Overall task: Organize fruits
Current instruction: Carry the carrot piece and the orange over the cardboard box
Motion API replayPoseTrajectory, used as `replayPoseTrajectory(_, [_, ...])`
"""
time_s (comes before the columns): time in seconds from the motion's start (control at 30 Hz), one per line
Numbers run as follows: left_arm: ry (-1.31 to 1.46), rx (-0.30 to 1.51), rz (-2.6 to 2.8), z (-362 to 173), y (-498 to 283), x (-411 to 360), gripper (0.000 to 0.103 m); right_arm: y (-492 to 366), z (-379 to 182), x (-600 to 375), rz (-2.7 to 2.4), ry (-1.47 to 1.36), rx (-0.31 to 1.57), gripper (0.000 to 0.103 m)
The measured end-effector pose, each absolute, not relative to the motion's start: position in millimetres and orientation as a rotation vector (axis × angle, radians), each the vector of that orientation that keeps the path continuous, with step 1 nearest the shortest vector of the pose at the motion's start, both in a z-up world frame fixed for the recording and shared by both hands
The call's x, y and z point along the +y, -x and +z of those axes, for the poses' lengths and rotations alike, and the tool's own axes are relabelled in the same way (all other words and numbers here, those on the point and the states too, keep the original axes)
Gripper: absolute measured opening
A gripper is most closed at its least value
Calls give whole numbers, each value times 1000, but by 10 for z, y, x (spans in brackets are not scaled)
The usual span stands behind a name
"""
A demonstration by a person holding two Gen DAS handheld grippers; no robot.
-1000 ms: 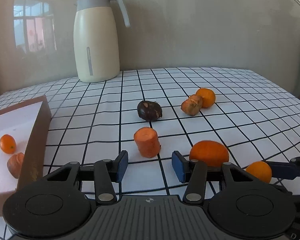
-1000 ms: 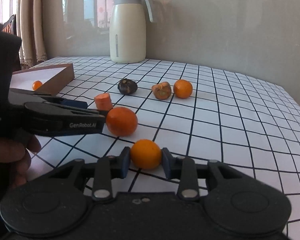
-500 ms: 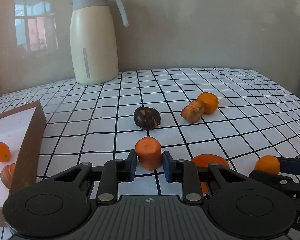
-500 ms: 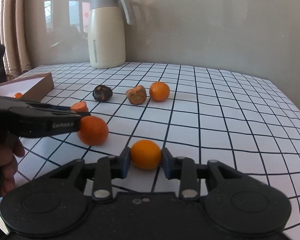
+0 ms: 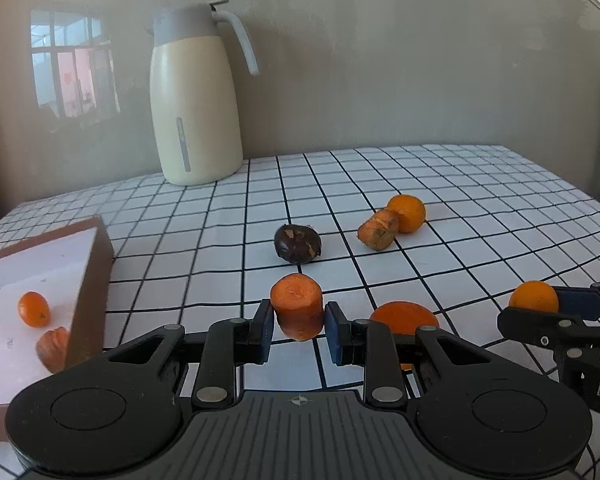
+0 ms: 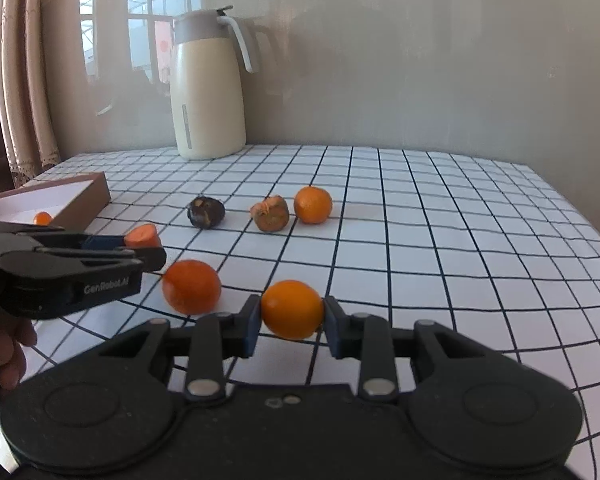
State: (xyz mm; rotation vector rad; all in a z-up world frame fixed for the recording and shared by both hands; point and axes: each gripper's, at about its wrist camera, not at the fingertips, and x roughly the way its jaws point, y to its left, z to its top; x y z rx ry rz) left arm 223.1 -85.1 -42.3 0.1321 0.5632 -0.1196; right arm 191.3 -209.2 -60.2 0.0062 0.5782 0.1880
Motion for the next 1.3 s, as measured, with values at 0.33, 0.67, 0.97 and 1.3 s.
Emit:
replayPoseTrajectory(0.33, [-126,516,-106,-193,-1955,-671,27,-1741,-389,-1922,211,17,533,24])
replayPoseTrajectory(0.67, [-124,483,-61,-55,-1652,-339,27,-1610,-225,-1730,253,29,497,24])
replayPoseTrajectory(0.97, [-115,461,-2,25,-1423,5,27,-1528,-109,-1448,314,46,468,24])
replayPoseTrajectory(1.3, [-76,440,97,105,-1258,516,27,-1537,-14,-998,398,70,440,24])
